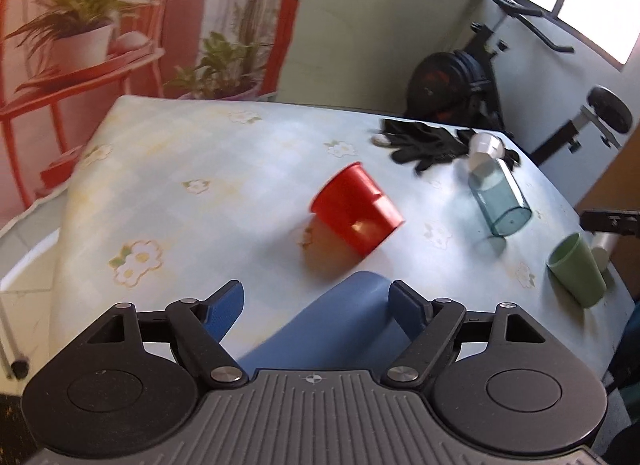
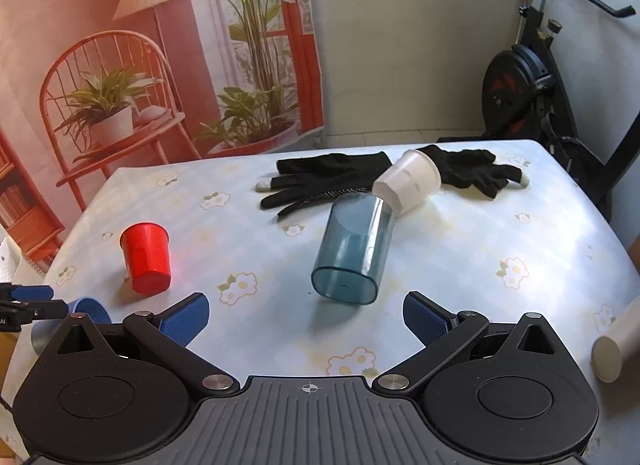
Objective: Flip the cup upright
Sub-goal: 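Close the left tool on the blue cup's body and lift it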
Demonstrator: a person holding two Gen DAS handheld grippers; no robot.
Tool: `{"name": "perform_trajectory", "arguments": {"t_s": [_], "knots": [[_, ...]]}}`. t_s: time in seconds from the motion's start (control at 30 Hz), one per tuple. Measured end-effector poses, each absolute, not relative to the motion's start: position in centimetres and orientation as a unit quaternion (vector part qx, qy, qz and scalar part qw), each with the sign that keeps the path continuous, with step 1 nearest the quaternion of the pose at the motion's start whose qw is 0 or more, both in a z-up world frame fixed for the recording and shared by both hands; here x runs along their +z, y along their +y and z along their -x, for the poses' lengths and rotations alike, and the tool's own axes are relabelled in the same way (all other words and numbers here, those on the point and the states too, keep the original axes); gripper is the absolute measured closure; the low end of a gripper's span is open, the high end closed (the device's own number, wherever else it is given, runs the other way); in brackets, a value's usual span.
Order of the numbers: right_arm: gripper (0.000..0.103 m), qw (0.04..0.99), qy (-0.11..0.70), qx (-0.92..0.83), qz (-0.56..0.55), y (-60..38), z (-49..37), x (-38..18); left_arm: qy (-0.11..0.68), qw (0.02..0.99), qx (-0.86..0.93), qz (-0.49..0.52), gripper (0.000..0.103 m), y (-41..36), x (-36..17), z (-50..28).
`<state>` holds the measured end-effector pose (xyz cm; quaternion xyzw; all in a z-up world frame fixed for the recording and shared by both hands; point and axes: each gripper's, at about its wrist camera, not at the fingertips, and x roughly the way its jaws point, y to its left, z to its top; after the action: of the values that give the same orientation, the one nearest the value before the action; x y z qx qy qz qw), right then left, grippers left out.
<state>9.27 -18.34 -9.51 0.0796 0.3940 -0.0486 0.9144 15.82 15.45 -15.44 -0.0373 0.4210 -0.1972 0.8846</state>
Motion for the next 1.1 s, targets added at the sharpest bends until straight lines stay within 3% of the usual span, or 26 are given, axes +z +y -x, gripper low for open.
{"name": "perform_trajectory", "arguments": {"t_s": [0.2, 0.33, 0.6, 0.83, 1.1], "knots": [[0.0, 0.918, 0.386, -0.042, -0.077, -17.9, -8.7, -9.0, 0.42, 0.894, -0.152, 0.043, 0.026, 16.4, -14.3, -15.4], [0.0, 0.918, 0.388, -0.041, -0.076, -17.8, -8.6, -9.0, 0.399, 0.894, -0.199, 0.045, 0.016, 15.9, -13.4, -14.3], [0.0, 0.917, 0.39, -0.038, -0.07, -17.3, -8.3, -9.0, 0.434, 0.877, -0.175, -0.107, 0.017, 11.3, -16.6, -15.7], [0.0, 0.918, 0.386, -0.041, -0.078, -17.8, -8.0, -8.8, 0.468, 0.871, -0.146, -0.024, 0.032, 13.0, -16.6, -17.4], [0.0, 0.919, 0.381, -0.036, -0.095, -18.5, -7.4, -8.7, 0.481, 0.866, -0.119, 0.075, 0.033, 14.2, -15.4, -14.9]]}}
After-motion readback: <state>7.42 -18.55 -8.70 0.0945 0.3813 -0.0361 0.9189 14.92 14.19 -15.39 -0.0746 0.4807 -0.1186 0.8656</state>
